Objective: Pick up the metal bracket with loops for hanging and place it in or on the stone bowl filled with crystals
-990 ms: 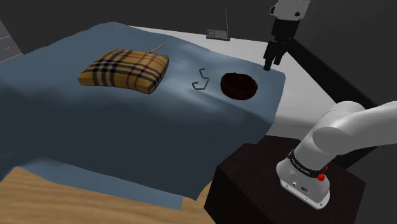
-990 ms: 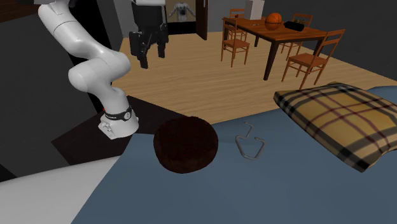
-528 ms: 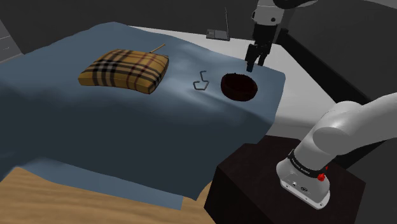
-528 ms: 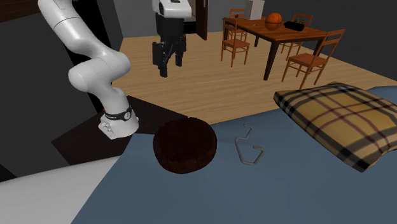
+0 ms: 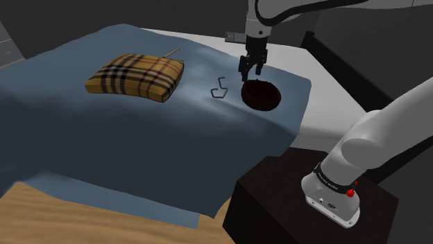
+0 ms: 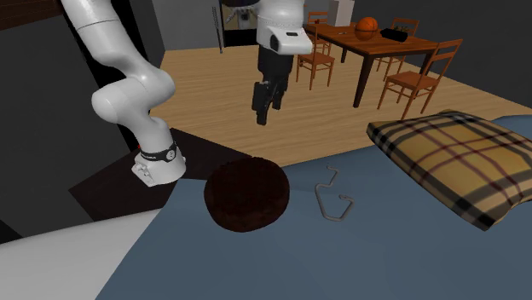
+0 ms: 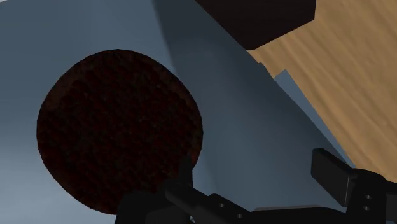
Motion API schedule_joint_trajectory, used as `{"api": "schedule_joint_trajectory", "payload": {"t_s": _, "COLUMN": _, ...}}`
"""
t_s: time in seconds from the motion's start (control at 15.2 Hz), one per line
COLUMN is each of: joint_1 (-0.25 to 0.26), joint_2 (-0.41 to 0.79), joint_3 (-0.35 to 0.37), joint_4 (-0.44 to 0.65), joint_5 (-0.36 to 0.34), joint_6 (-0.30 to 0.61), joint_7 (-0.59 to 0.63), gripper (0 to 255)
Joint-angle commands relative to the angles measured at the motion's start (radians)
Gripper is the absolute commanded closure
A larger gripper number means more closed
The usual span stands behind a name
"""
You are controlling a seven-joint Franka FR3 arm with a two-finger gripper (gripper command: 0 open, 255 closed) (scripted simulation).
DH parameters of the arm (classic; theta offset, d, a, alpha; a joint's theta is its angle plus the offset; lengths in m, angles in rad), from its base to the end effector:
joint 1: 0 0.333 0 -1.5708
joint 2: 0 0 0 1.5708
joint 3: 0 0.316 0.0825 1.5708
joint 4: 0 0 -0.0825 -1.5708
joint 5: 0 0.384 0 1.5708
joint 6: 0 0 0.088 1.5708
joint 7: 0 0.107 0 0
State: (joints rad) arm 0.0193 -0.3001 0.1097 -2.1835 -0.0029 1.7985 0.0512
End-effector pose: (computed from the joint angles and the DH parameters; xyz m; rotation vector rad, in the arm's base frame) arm 0.4509 0.0616 0.5047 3.0943 0.1119 -0.1289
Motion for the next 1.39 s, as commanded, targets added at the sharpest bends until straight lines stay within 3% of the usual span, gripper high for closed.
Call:
{"api": "schedule_joint_trajectory", "payload": {"t_s": 0.0, "joint_1": 0.003, "joint_2": 0.071, "joint_3": 0.016, "joint_4": 0.042, "joint_5": -0.011, "joint_6": 0.028, "joint_7": 0.027, "gripper": 0}}
{"api": "schedule_joint_trajectory", "payload": {"t_s": 0.53, "joint_1": 0.019, "joint_2": 0.388, "joint_3": 0.051, "joint_4": 0.288, "joint_5": -0.091, "joint_6": 0.088, "joint_7": 0.123, "gripper": 0}}
{"api": "schedule_joint_trajectory", "payload": {"t_s": 1.06, "joint_1": 0.065, "joint_2": 0.712, "joint_3": 0.048, "joint_4": 0.623, "joint_5": -0.175, "joint_6": 0.06, "joint_7": 0.194, "gripper": 0}}
{"api": "schedule_joint_trajectory", "payload": {"t_s": 1.32, "joint_1": 0.061, "joint_2": 0.72, "joint_3": 0.045, "joint_4": 0.581, "joint_5": -0.178, "joint_6": 0.11, "joint_7": 0.197, "gripper": 0}}
